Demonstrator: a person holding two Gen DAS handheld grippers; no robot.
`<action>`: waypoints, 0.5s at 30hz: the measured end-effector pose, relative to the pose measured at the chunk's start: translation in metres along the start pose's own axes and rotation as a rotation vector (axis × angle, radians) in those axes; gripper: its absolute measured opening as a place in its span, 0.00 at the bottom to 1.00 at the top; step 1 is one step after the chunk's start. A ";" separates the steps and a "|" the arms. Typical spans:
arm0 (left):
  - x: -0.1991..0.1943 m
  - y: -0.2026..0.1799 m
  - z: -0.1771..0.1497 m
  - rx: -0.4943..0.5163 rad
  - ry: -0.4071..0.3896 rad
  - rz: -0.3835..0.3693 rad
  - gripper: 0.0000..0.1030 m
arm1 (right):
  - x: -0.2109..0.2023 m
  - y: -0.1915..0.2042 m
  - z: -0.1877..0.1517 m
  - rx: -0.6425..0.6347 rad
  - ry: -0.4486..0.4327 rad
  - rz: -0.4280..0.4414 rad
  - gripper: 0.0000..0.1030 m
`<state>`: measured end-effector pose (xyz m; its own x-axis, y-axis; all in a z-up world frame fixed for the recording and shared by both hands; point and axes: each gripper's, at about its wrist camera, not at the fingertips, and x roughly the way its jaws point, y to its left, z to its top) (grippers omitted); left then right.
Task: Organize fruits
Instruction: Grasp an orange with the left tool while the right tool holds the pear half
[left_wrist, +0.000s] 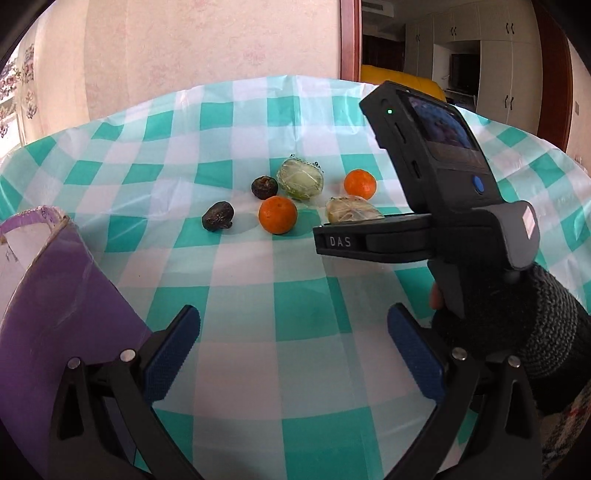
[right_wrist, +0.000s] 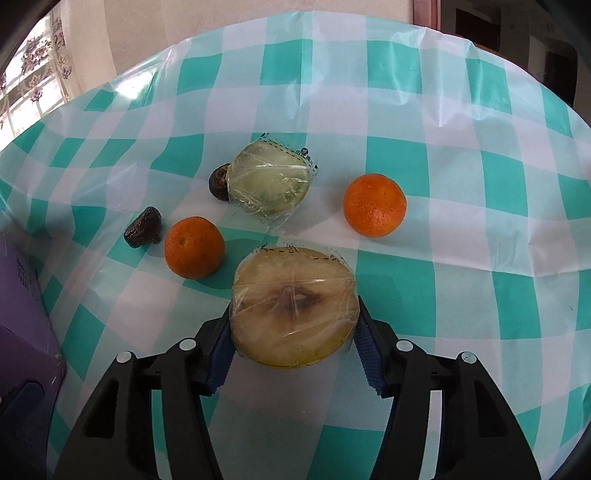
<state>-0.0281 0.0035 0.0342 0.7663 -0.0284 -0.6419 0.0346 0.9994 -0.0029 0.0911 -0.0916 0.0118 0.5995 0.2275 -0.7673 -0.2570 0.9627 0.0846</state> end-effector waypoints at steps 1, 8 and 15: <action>0.007 0.000 0.006 -0.016 0.007 -0.003 0.98 | -0.004 -0.011 -0.002 0.047 -0.014 -0.002 0.54; 0.075 0.002 0.052 -0.076 0.074 0.070 0.98 | -0.033 -0.089 -0.022 0.294 -0.079 -0.084 0.55; 0.132 0.001 0.084 -0.061 0.173 0.133 0.64 | -0.031 -0.096 -0.026 0.327 -0.078 -0.029 0.55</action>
<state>0.1270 -0.0007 0.0138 0.6402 0.1019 -0.7614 -0.1016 0.9937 0.0475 0.0776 -0.1954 0.0112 0.6626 0.1974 -0.7225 0.0104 0.9621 0.2725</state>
